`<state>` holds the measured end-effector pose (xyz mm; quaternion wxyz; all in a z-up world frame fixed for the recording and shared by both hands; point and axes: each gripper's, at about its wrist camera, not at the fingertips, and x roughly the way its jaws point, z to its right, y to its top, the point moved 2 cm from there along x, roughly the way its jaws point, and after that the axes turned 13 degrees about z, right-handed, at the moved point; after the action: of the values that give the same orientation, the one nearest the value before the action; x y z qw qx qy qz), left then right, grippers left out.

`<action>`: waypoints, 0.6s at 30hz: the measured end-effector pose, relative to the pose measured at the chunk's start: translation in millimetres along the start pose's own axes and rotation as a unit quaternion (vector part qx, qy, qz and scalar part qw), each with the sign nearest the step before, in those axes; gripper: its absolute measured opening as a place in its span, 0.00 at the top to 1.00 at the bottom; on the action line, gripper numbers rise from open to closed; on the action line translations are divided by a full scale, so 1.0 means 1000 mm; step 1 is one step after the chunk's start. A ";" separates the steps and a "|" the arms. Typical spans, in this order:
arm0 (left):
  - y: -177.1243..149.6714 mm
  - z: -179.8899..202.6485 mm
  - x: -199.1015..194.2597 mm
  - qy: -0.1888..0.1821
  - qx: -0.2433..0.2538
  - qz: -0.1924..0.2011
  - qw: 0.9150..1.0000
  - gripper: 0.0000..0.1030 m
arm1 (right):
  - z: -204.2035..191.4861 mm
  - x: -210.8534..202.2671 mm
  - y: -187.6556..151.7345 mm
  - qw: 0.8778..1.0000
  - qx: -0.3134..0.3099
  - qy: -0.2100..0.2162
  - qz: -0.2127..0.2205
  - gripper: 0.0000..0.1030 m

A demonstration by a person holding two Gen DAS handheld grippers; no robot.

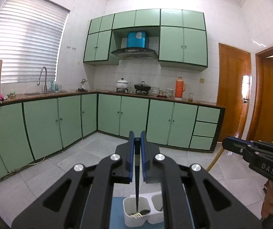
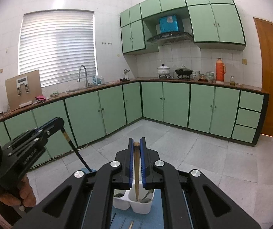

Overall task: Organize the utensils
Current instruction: 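Carry both held chopsticks over the white caddy, then open the left tool over the caddy while the right tool releases its wooden chopstick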

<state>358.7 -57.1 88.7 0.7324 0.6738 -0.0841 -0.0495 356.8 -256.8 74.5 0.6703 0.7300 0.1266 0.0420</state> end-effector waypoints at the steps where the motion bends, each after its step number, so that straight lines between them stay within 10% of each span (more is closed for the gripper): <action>1: -0.003 -0.002 0.005 0.001 -0.001 0.000 1.000 0.95 | 0.001 0.007 -0.005 1.000 0.001 -0.001 -0.003 0.94; 18: -0.086 -0.010 0.057 0.020 0.016 -0.074 0.997 0.95 | 0.019 0.057 -0.088 0.998 0.042 -0.015 -0.046 0.94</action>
<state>420.1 -65.3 5.5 0.7173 0.6908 -0.0203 -0.0883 405.3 -255.2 -20.8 0.6420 0.7515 0.1519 -0.0052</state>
